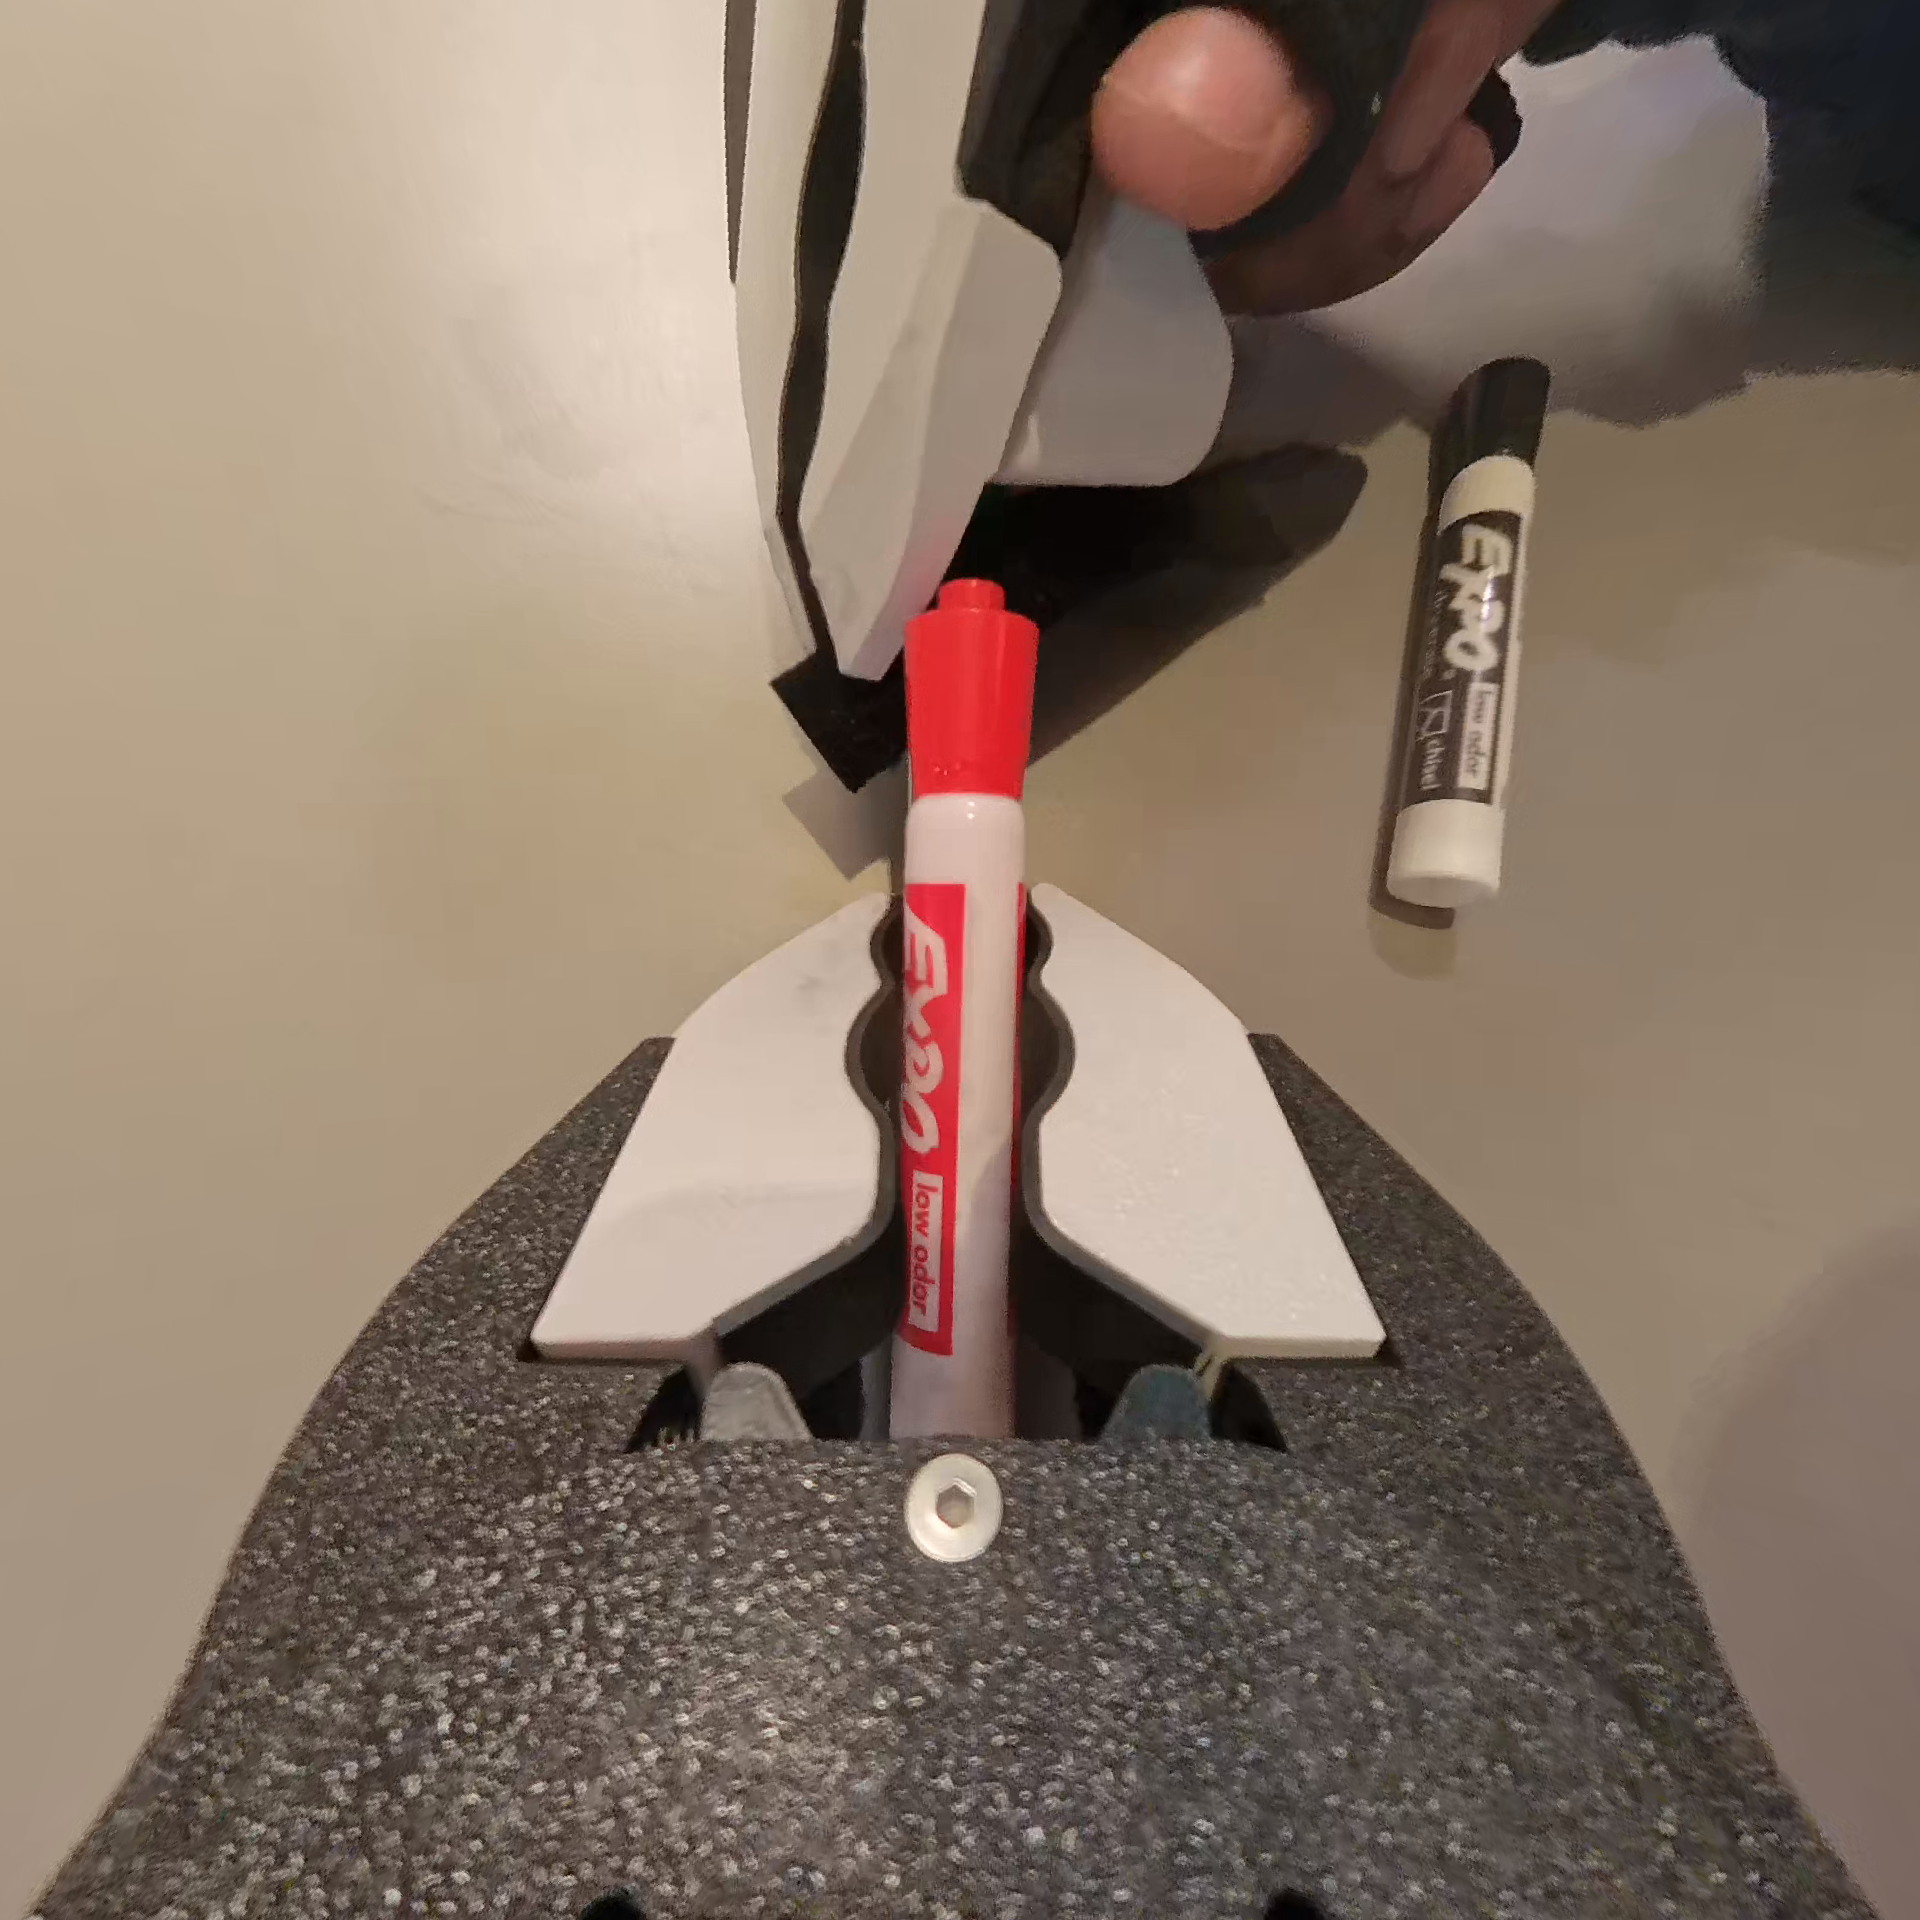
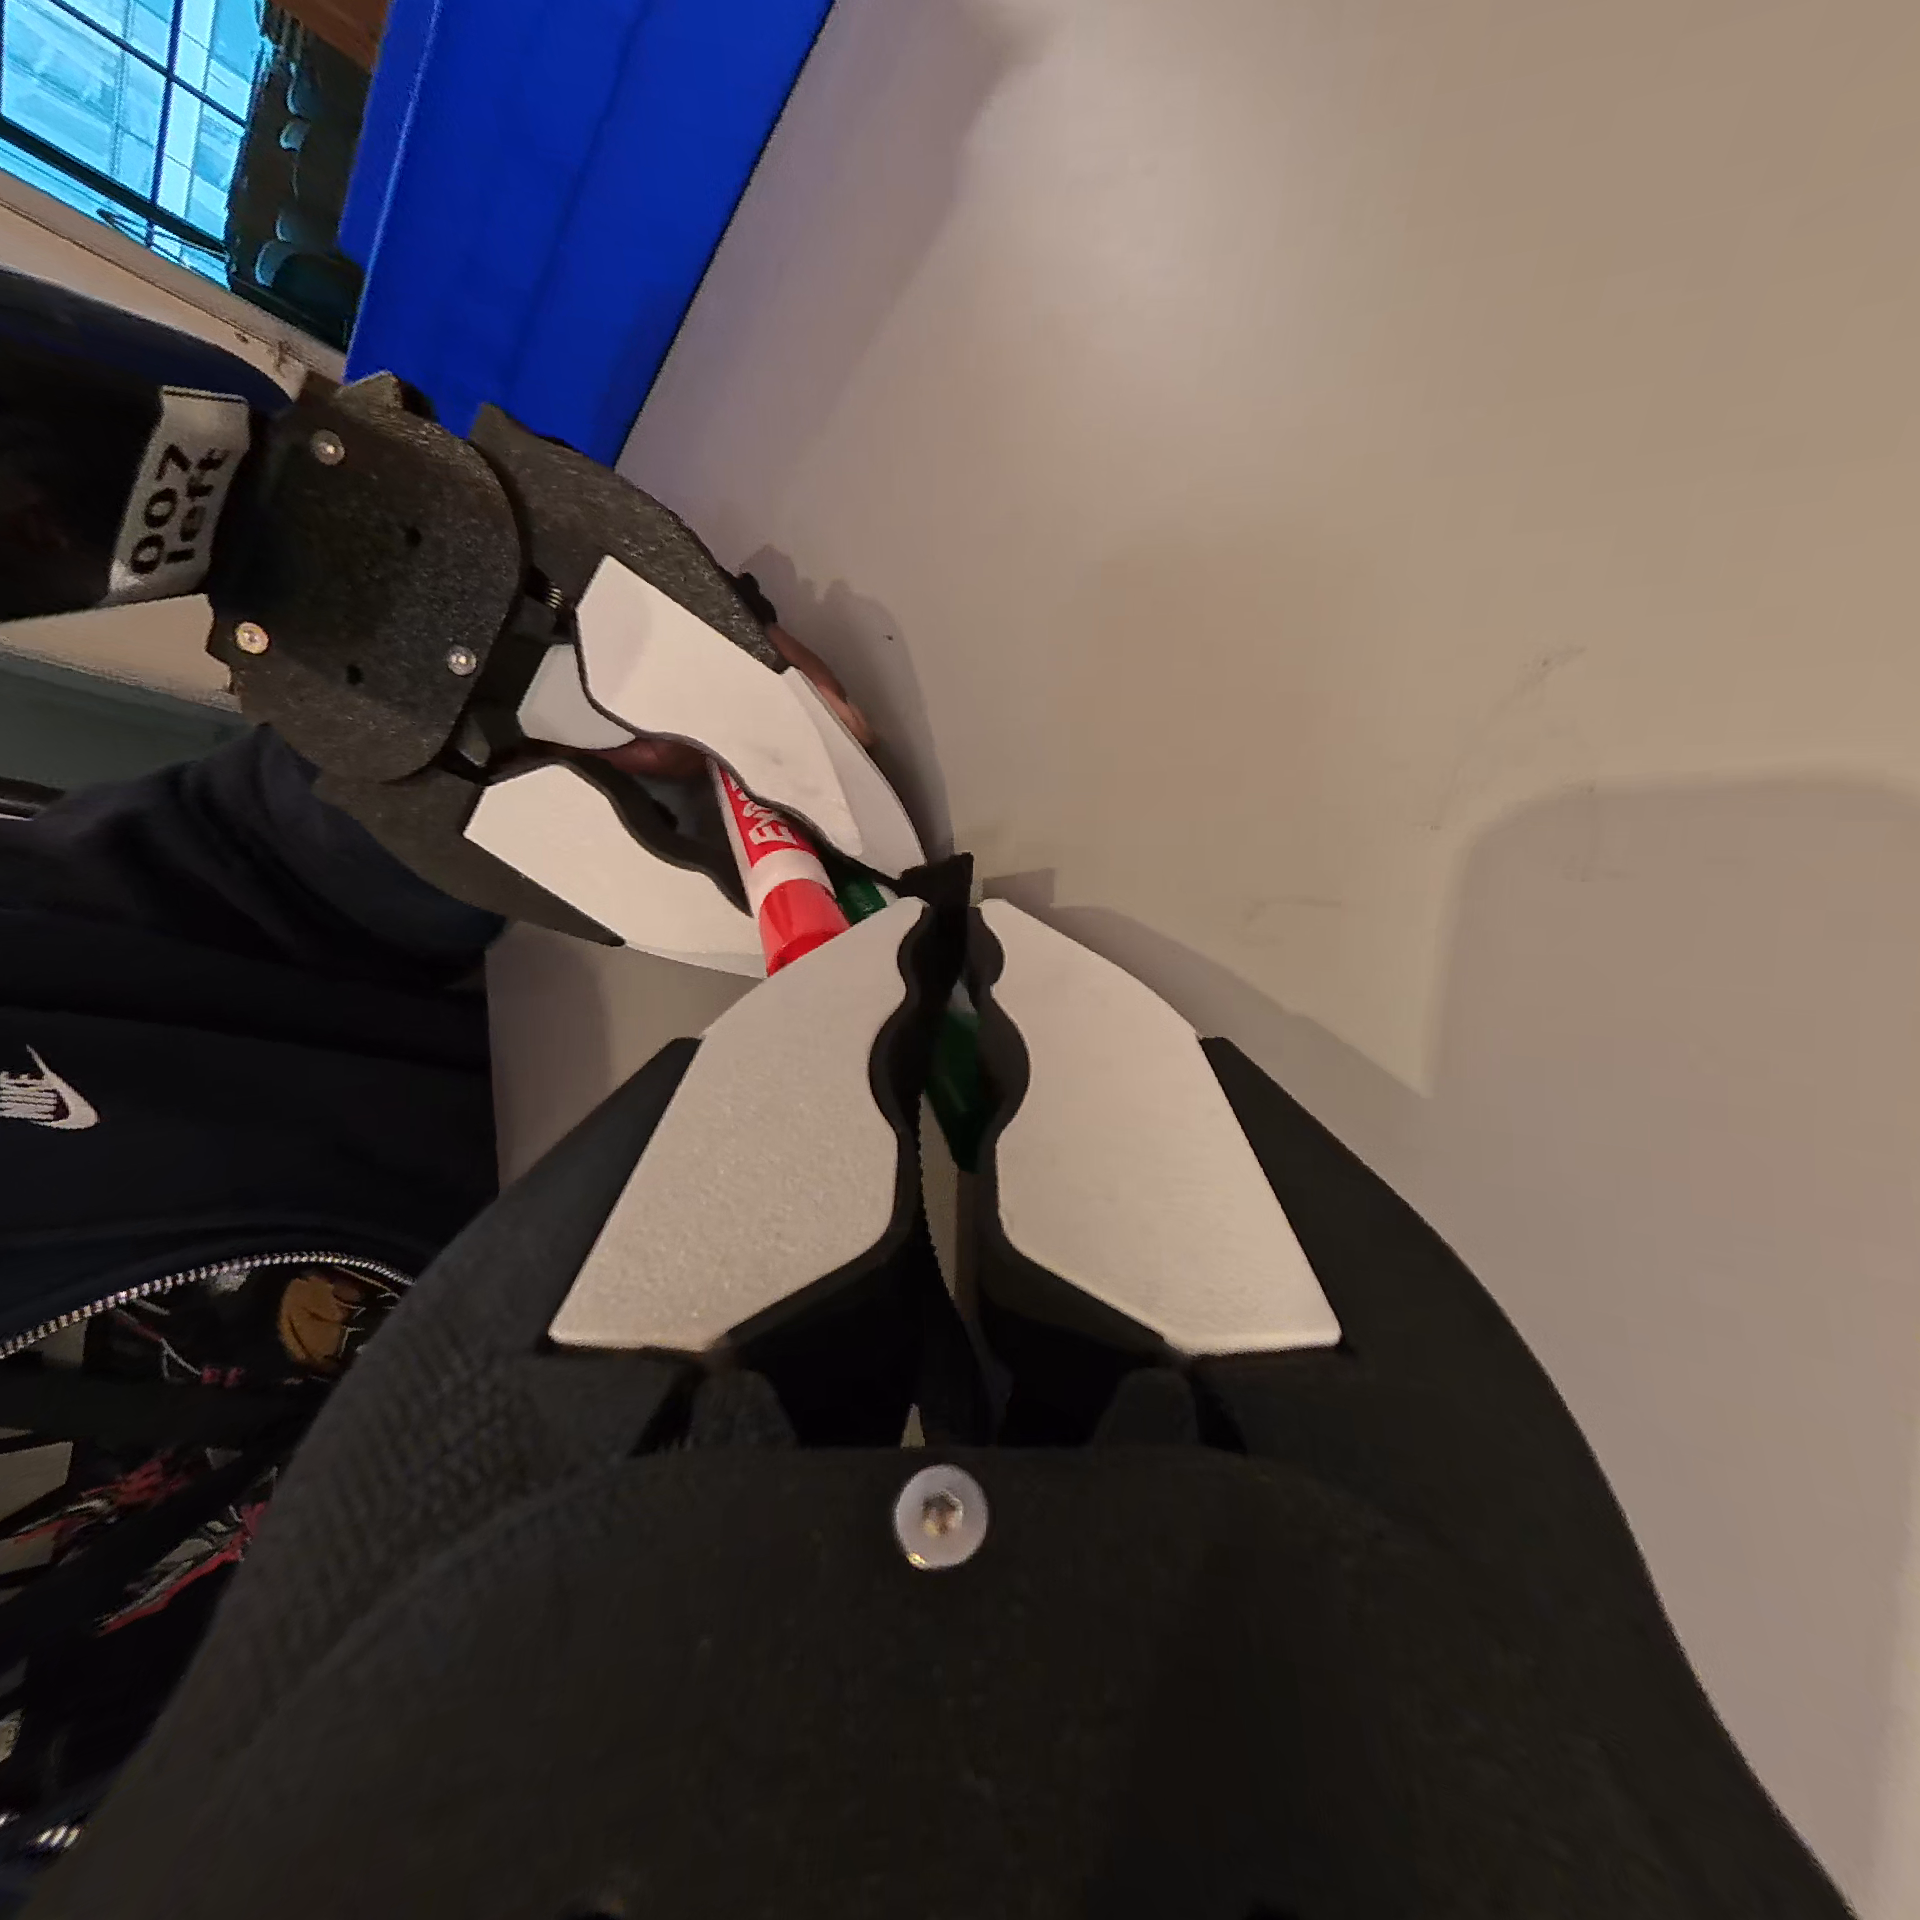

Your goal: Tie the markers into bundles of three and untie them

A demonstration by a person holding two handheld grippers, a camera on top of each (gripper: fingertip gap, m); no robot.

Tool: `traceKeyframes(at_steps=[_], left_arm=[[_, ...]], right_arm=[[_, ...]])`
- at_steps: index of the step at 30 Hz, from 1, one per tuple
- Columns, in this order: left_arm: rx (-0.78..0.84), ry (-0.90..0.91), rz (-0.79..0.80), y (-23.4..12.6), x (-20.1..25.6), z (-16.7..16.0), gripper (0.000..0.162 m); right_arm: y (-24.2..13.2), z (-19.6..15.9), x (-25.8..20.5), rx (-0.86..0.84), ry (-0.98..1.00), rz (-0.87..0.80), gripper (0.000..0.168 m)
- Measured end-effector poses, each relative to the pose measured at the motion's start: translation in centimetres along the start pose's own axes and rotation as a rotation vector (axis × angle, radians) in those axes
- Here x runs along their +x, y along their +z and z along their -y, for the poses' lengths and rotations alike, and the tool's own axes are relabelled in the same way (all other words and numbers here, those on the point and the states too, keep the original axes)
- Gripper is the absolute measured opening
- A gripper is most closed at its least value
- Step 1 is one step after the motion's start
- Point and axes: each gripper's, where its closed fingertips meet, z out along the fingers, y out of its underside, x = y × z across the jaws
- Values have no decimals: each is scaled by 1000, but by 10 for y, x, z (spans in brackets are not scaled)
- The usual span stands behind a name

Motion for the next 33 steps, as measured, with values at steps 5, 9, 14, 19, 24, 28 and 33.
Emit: traceKeyframes(at_steps=[5, 9, 14, 19, 24, 28, 33], left_arm=[[22, -41, -19, -3, -1, 2, 19], [34, -62, -25, -3, -1, 4, 19], [46, -73, -12, -6, -4, 6, 19], [55, -85, -15, -5, -4, 7, 19], [54, -87, -25, -1, 1, 8, 19], [44, -82, -19, 1, 3, 8, 19], [44, -90, -24, 1, 4, 8, 19]], right_arm=[[-5, 3, 0, 16, -22, -37, 11], [-13, 8, 3, 64, -14, -44, 23], [-45, 6, 2, 131, -49, -130, 30], [-51, -14, -13, 170, -2, -11, 37], [-24, -24, -18, 93, 11, 42, 15], [-6, -27, -23, 58, -2, 22, 2], [10, -30, -31, 17, -12, 18, 1]])
